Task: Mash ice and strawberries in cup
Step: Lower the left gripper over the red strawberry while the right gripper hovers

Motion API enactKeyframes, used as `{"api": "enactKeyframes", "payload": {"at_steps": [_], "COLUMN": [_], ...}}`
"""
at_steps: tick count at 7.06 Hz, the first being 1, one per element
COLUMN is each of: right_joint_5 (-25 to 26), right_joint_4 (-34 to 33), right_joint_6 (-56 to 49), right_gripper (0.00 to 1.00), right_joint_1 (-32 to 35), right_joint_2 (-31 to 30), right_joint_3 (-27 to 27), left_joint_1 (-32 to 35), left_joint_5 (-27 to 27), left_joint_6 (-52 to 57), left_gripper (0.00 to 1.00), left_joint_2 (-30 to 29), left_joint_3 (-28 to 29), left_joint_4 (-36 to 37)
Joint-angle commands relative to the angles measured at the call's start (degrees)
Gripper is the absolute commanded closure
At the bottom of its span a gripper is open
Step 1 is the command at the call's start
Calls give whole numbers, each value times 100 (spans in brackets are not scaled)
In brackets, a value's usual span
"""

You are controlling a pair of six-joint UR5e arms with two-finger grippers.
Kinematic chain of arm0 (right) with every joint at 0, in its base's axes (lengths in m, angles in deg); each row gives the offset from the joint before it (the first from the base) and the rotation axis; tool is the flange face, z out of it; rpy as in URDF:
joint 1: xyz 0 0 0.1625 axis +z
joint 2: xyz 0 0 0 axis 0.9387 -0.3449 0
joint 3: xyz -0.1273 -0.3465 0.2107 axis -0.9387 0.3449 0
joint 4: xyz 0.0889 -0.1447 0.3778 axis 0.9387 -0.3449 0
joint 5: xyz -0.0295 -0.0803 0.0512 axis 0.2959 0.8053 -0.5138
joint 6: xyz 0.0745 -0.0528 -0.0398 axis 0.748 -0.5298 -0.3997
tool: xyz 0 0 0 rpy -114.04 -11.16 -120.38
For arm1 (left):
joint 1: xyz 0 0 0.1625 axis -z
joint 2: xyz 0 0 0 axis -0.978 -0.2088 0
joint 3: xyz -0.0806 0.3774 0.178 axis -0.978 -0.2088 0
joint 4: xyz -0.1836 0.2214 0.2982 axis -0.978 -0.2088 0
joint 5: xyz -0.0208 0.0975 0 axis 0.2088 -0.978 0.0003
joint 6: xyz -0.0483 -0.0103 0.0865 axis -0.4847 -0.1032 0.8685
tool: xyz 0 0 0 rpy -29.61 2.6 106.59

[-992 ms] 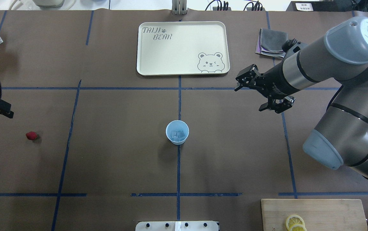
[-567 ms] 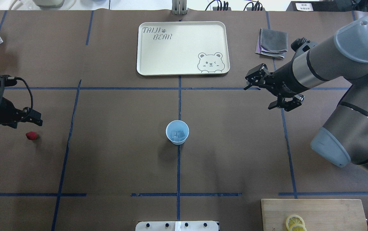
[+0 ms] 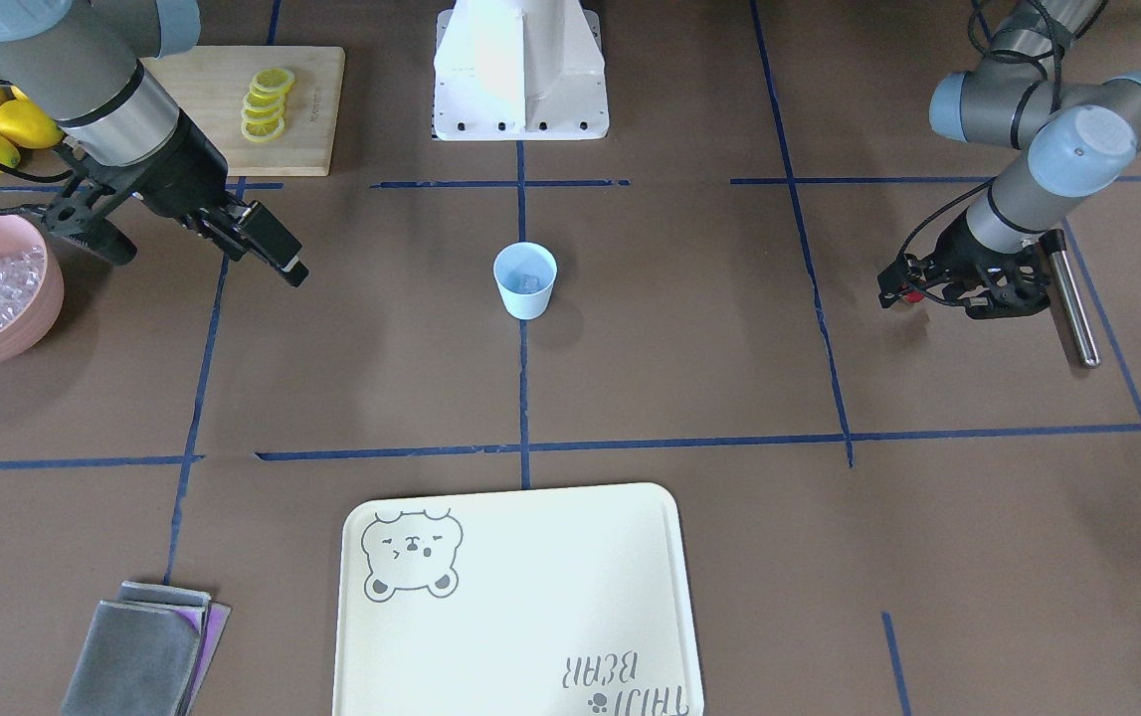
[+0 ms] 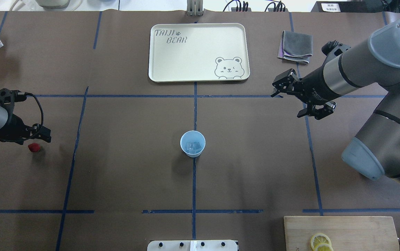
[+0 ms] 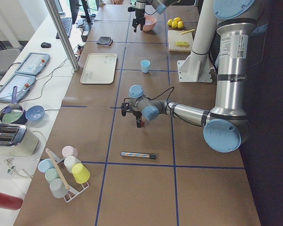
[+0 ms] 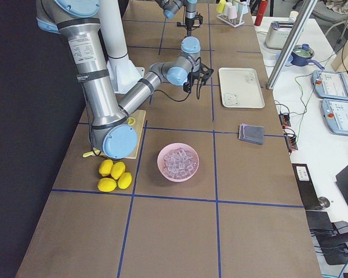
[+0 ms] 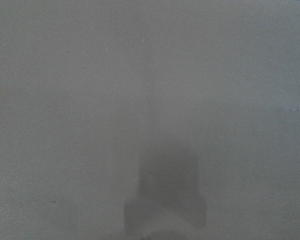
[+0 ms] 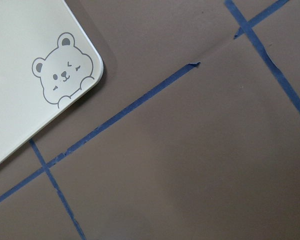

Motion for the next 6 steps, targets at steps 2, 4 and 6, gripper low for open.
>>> {"api": "enactKeyframes", "payload": {"at_steps": [2, 4, 6], "right_joint_5": [15, 15, 15], "right_joint_4": [0, 0, 9], "right_joint_6": [-1, -1, -1], "right_gripper": [0, 0, 0], "right_joint_1": [-6, -6, -15], "right_joint_2": [25, 25, 34], "right_joint_3": [19, 28, 54], "left_joint_1": [-13, -22, -22], "left_joint_5": [3, 4, 12], "left_joint_6": [-37, -55, -55], "left_gripper": [7, 19, 24], "left_joint_2": [31, 40, 40], "left_joint_3": [1, 10, 45], "left_joint_4": [5, 5, 14]}}
